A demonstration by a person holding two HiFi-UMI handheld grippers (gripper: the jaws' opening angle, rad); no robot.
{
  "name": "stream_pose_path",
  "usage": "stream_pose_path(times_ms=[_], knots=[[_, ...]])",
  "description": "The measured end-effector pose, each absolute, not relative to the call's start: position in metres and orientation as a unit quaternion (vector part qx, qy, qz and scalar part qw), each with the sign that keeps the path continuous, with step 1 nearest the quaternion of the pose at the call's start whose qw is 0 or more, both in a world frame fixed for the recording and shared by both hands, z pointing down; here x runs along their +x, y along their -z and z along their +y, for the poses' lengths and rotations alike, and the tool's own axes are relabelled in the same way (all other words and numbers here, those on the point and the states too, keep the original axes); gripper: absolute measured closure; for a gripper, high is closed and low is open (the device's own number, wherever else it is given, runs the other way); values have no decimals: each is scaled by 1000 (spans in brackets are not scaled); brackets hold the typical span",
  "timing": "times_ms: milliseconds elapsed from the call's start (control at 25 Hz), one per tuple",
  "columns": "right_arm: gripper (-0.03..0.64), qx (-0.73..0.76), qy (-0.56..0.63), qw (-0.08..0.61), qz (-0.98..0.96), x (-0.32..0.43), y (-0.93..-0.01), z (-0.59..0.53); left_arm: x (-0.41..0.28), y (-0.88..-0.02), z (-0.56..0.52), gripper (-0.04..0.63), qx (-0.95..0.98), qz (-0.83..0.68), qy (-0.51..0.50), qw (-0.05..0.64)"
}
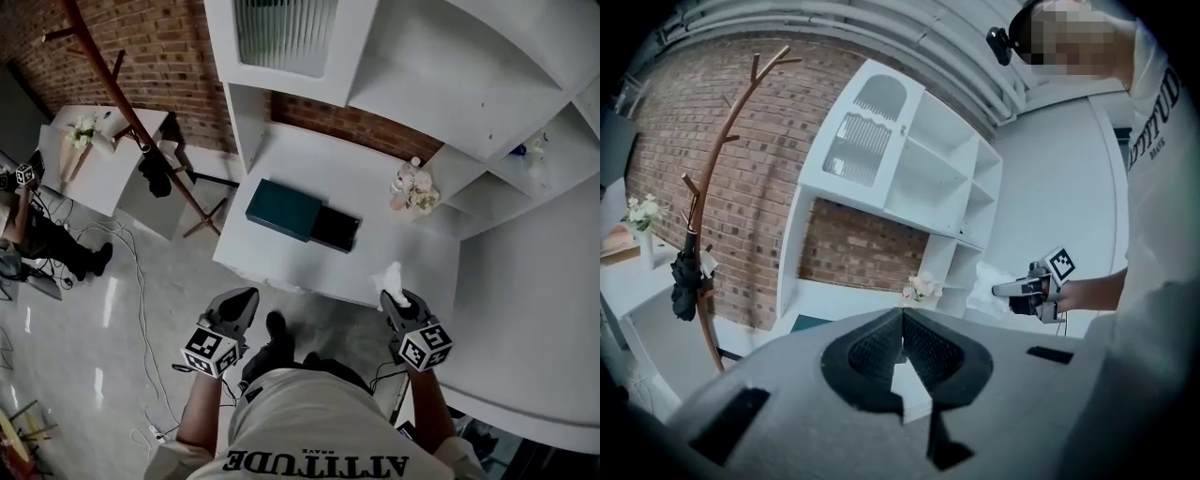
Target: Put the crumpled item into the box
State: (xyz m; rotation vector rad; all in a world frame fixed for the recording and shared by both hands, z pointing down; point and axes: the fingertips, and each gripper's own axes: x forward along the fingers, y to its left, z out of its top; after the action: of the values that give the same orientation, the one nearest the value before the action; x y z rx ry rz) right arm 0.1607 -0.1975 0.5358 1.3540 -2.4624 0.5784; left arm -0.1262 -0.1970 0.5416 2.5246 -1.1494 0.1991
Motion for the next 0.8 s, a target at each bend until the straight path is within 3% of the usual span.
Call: stream_pose_path(times_ms=[400,800], knots=[[541,465,-205,159,-847,128,-534,-236,-153,-546,-244,569,904,-379,-65,185],[541,462,-288,139,-827,134,-574,-280,-132,-560,-274,569,905,-366,-74,203]])
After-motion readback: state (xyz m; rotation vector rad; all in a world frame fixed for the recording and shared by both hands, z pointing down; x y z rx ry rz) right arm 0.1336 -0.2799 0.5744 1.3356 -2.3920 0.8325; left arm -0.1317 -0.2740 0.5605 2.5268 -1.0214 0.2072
